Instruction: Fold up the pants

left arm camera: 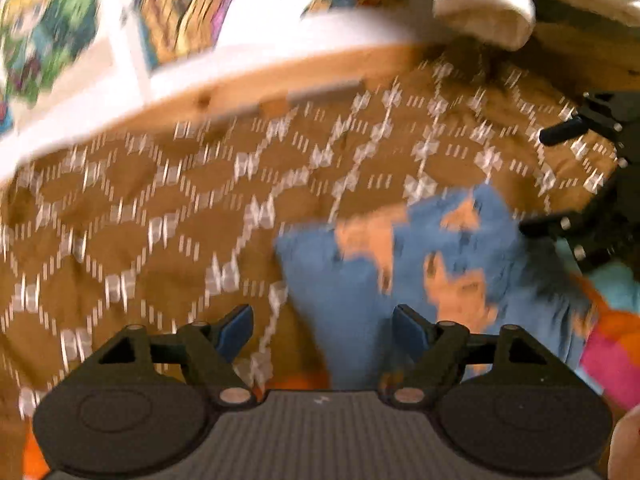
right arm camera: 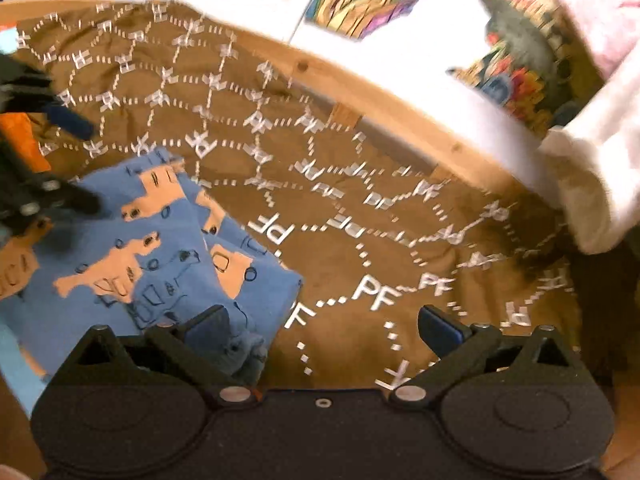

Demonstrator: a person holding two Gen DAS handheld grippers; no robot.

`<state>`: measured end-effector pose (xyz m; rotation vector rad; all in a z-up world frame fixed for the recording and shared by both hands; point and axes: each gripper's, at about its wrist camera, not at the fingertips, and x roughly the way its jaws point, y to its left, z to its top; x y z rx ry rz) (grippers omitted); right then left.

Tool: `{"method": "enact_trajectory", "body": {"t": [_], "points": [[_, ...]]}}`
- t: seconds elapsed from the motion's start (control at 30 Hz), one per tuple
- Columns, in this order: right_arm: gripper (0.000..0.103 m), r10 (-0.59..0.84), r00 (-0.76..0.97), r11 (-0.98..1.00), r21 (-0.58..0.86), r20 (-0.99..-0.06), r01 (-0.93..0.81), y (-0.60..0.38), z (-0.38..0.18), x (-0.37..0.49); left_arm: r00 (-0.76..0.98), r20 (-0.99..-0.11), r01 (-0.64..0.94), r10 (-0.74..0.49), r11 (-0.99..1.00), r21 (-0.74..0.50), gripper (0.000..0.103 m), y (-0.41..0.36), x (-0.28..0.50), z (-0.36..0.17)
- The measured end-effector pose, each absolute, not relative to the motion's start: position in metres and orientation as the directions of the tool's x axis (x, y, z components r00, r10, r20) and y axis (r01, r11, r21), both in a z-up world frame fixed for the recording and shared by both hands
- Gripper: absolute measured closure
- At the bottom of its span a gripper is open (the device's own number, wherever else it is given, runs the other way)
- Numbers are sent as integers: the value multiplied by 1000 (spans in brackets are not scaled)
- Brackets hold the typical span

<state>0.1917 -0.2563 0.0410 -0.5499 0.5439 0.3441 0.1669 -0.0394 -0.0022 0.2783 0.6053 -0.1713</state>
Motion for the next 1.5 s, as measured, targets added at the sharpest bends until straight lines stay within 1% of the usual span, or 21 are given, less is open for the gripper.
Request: {"method": "enact_trajectory", "body": {"t": [0.07,0.17,0.4,0.5,0.57,0.63,0.73,0.9,1.07,1.17,1.23,1.3,1.43,1.5], "points": [[2,147,781,790,-403,-607,-462,-254,30,206,787,-615,212,-56,960,183,18,-30,168,-12],[1,132,771,791,-403,-623,-460,-256,21,217,777,-626,184,-69,975,122,13,-17,167,-15],[1,160,776,811,-367,-610,-456,-263,30,208,775,-627,194,-73,973,127,12,-16,162,-7],[1,182,781,820,-346,-597,-456,-266,41,197,767,-636,190,-77,976,111,10,-14,158,-5],[1,200,775,826,-322,-600,-463,-266,46,187,762,-643,179,-78,980,93,6,-12,154,-4],[1,216,756,829,-292,-618,-476,-266,47,177,757,-648,174,-83,982,77,3,-9,148,-3],[1,222,709,828,-255,-669,-500,-264,39,165,751,-654,177,-91,982,67,0,-6,139,-4],[1,199,658,847,-210,-726,-488,-270,24,156,717,-692,172,-81,983,64,1,-2,132,-21],[1,176,643,855,-208,-745,-475,-282,19,158,701,-703,143,-121,989,-28,0,14,126,-30],[1,180,630,865,-183,-755,-467,-294,16,157,695,-706,157,-134,987,-32,0,20,121,-32],[1,197,623,876,-150,-757,-459,-303,17,157,691,-711,173,-130,985,-12,0,20,118,-31],[1,225,621,881,-115,-751,-459,-309,22,156,690,-710,175,-138,984,-21,0,23,114,-28],[1,351,595,866,10,-723,-500,-317,37,162,674,-708,163,-210,977,-135,0,32,113,-16],[1,406,579,855,70,-708,-514,-318,43,170,644,-723,168,-251,968,-186,0,34,119,-8]]}}
